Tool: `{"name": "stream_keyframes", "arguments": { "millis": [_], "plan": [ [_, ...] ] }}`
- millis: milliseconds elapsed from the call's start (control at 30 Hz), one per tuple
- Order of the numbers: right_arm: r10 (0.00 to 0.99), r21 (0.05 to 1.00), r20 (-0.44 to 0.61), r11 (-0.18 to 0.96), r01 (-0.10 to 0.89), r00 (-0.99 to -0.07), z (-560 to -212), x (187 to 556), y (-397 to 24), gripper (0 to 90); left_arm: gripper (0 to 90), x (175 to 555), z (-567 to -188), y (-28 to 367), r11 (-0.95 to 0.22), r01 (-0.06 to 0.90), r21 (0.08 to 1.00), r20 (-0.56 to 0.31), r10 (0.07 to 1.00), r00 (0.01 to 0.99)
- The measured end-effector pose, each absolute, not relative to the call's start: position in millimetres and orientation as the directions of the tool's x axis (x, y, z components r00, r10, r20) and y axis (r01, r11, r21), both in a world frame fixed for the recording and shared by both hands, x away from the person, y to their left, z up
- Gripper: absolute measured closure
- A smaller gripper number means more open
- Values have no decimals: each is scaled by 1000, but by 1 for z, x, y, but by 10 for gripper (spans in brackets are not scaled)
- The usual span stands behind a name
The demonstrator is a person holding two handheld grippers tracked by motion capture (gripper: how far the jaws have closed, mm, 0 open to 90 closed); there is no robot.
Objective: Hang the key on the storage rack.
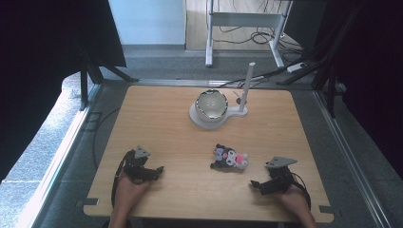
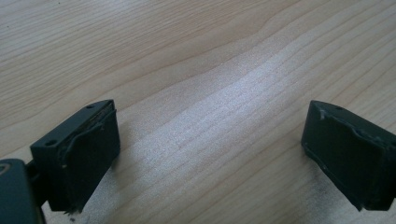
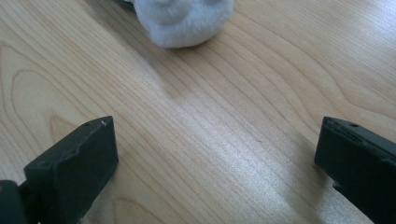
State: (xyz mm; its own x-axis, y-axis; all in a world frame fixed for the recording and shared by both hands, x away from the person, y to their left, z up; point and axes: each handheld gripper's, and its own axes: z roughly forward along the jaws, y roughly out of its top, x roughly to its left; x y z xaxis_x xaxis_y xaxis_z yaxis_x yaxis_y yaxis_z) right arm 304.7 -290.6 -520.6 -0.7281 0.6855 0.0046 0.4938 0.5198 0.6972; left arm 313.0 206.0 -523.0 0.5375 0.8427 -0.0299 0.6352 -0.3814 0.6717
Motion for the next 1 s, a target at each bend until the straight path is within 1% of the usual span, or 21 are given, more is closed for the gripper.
{"name": "stream_keyframes", "arguments": {
  "millis": [767,867,1000],
  "plan": [
    [686,695,4,521,495,-728,-520,305,-290,0,42,313,-523,206,-382,635,672,-30,843,538],
    [688,684,2,529,503,-726,-519,306,-289,0,42,313,-523,206,-381,635,671,-30,843,538],
    [678,661,3,550,510,-735,-515,308,-288,22,42,313,-523,206,-382,635,672,-30,843,538]
  ]
}}
